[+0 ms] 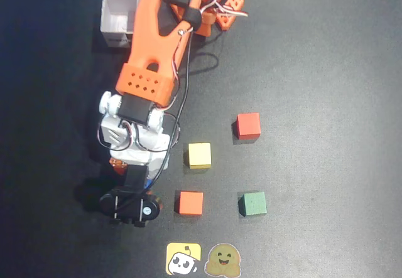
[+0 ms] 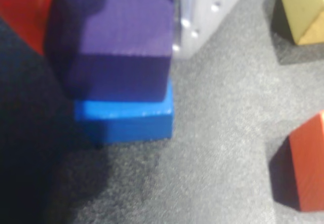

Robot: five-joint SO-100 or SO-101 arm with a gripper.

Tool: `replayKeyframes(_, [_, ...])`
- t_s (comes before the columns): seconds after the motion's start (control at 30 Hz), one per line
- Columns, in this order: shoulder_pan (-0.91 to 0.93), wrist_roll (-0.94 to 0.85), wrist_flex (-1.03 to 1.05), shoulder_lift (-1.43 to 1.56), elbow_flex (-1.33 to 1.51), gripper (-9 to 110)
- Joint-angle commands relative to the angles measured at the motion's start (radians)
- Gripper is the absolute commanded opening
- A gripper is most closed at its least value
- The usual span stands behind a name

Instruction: Put the purple cube on top of the blue cube.

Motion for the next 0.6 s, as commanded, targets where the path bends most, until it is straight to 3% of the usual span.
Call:
replayKeyframes(0.0, [0.002,0.009,-0.011,0.008,-0.049,10])
replayKeyframes(0.3, [0.005,0.012,-0.021,-0.002,-0.049,12])
replayKeyframes(0.57, [-0.006,0.018,-0.032,-0.002,-0.051,22])
